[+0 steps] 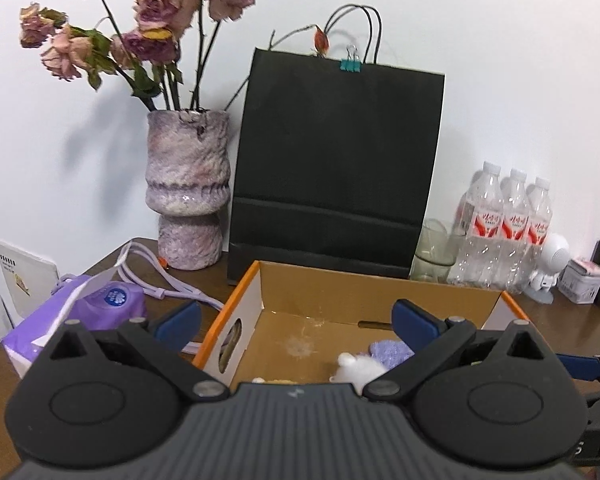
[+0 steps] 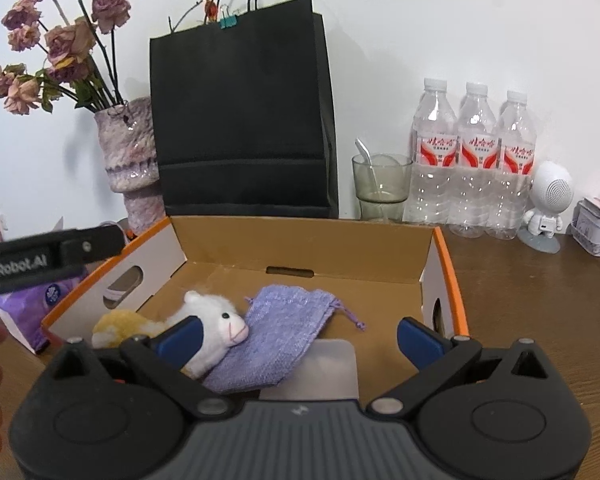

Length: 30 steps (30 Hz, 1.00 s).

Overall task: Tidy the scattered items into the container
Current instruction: 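Lift both items into the cardboard box and open both tools, then grasp the blue packet with the left tool while the right tool grasps the white tissue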

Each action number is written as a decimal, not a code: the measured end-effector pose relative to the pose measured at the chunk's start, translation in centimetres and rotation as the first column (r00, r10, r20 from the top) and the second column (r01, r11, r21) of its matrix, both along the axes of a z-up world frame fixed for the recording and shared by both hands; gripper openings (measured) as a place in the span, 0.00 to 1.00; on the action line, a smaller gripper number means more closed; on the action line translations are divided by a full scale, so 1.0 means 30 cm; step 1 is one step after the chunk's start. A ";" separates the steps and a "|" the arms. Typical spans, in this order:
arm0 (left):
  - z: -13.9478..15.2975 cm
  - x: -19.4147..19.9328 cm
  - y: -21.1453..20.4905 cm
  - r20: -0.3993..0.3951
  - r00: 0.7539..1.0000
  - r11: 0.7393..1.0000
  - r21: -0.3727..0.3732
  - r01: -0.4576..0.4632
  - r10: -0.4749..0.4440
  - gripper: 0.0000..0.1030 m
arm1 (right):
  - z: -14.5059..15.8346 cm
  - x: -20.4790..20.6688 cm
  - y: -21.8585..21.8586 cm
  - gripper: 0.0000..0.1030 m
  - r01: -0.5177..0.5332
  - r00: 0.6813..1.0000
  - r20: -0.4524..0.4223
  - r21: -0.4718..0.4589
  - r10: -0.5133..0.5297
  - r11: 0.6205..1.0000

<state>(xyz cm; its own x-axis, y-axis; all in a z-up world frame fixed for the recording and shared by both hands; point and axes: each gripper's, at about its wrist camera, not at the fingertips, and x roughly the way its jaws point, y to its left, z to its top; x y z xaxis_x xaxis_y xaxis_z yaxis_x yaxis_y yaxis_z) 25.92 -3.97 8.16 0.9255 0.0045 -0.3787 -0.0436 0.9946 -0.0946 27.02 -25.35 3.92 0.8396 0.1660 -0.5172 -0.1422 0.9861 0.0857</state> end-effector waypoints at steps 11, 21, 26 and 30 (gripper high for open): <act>0.062 -0.170 0.097 0.048 0.998 0.997 -0.061 0.052 -0.049 1.00 | 0.079 -0.184 -0.059 1.00 -0.059 0.997 0.055 -0.027 0.060 0.998; 0.023 -0.286 0.182 -0.016 0.996 0.995 -0.044 0.092 -0.093 1.00 | 0.042 -0.383 -0.159 1.00 -0.002 0.999 0.049 -0.124 0.008 0.992; -0.013 -0.350 0.213 -0.037 0.996 0.997 -0.016 0.077 -0.078 1.00 | 0.015 -0.474 -0.219 1.00 0.043 0.998 0.061 -0.115 -0.036 0.992; -0.065 -0.377 0.225 -0.078 0.994 0.997 -0.019 0.069 -0.070 1.00 | -0.031 -0.509 -0.264 1.00 0.078 0.996 0.038 -0.071 -0.075 0.994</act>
